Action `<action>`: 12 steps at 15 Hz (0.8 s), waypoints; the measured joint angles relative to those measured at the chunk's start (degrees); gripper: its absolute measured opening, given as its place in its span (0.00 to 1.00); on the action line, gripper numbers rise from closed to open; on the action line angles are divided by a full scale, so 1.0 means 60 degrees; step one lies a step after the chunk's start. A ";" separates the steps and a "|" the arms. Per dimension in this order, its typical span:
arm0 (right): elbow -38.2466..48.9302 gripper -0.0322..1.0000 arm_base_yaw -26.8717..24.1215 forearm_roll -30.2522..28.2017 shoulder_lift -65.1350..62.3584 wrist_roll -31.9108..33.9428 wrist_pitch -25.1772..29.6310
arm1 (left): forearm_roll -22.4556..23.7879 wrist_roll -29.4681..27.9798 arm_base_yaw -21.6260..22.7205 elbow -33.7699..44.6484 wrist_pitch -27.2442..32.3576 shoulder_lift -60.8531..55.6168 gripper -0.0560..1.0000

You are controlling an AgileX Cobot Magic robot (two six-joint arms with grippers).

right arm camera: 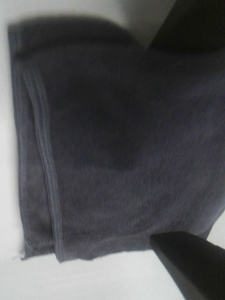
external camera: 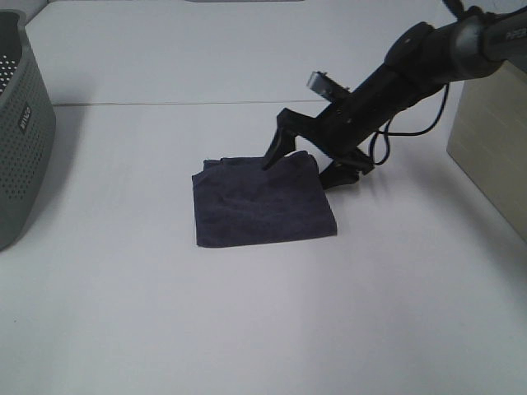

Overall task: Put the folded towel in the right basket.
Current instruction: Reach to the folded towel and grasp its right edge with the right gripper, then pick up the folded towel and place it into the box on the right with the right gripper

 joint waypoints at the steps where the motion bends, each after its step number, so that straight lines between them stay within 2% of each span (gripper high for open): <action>1: -0.0086 0.85 0.0879 0.0248 0.0258 0.0000 -0.0430 | 0.0000 0.0000 0.0000 0.0000 0.0000 0.0000 0.99; 2: -0.0105 0.71 0.1261 0.0306 0.0372 0.0000 -0.0812 | 0.0000 0.0000 0.0000 0.0000 0.0000 0.0000 0.99; 4: -0.0105 0.29 0.1652 0.0239 0.0525 0.0010 -0.1280 | 0.0000 0.0000 0.0000 0.0000 0.0000 0.0000 0.99; 5: -0.0105 0.12 0.1719 0.0229 0.0563 0.0019 -0.1366 | 0.0000 0.0000 0.0000 0.0000 0.0000 0.0000 0.99; 6: -0.0105 0.07 0.1719 0.0210 0.0563 0.0019 -0.1385 | 0.0000 0.0000 0.0000 0.0000 0.0000 0.0000 0.99; 9: -0.0181 0.07 0.1719 0.0181 0.0573 0.0019 -0.1213 | 0.0000 0.0000 0.0000 0.0000 0.0000 0.0000 0.99; 10: -0.0401 0.07 0.1709 0.0086 0.0649 0.0019 -0.0754 | 0.0000 0.0000 0.0000 0.0000 0.0000 0.0000 0.99; 12: -0.1327 0.07 0.1595 -0.0372 0.0888 0.0038 0.0745 | 0.0000 0.0000 0.0000 0.0000 0.0000 0.0000 0.99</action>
